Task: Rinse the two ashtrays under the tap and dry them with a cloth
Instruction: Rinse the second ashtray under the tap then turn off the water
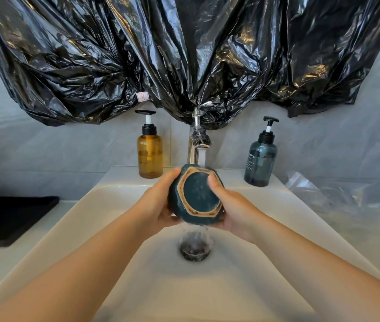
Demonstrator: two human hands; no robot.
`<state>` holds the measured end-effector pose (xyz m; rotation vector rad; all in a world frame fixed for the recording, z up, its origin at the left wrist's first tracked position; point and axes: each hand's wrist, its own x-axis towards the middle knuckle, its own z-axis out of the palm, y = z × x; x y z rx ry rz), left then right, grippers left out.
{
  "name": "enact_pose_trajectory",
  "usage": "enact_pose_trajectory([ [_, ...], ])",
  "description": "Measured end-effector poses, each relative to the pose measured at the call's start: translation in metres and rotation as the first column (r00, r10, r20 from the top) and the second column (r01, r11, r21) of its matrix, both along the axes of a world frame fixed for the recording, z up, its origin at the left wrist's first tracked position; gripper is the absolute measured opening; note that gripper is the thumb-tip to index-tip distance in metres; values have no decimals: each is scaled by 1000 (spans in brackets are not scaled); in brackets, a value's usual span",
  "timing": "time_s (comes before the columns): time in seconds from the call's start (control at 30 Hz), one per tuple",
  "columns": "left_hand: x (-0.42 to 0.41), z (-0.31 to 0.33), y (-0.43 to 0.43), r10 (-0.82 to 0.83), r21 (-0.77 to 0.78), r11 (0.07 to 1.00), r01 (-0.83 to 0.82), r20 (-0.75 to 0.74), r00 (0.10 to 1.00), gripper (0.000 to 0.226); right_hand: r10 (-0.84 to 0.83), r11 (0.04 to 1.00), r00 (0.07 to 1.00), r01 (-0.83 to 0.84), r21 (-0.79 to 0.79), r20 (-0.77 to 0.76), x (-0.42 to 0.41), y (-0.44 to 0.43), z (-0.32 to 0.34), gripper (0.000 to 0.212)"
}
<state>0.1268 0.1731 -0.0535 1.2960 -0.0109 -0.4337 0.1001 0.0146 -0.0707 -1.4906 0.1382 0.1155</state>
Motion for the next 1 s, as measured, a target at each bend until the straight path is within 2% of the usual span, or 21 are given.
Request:
enact_pose_trajectory([
  [0.1,1,-2,-1,-8,52,999,8,-11,1000,34,-115,983,993,119,-142,39,0,-3,5,48],
  [0.23,-2,1,1,-12,14,1000,12,-57,998,29,-158,986,985,153,-69,-69,-2,-3,7,40],
  [0.43,-7,4,1,-65,-161,986,46,-113,992,26,-242,970,966,244,12,-92,-4,-5,16,27],
  [0.53,-7,3,-2,-79,-62,995,75,-68,995,27,-260,966,951,256,-47,-170,-7,-8,15,30],
  [0.7,-5,-1,-4,-110,116,987,113,-29,993,33,-133,990,928,142,0,-347,-18,-15,14,49],
  [0.83,-4,4,3,-102,124,987,98,28,994,21,-51,996,956,69,54,-289,-19,-5,10,44],
  [0.9,-3,8,6,-28,65,998,27,22,999,12,-56,996,974,71,58,-218,-18,1,10,40],
  [1.0,-3,10,8,118,-52,991,-119,-36,992,16,-92,990,987,105,98,-134,-14,2,11,32],
])
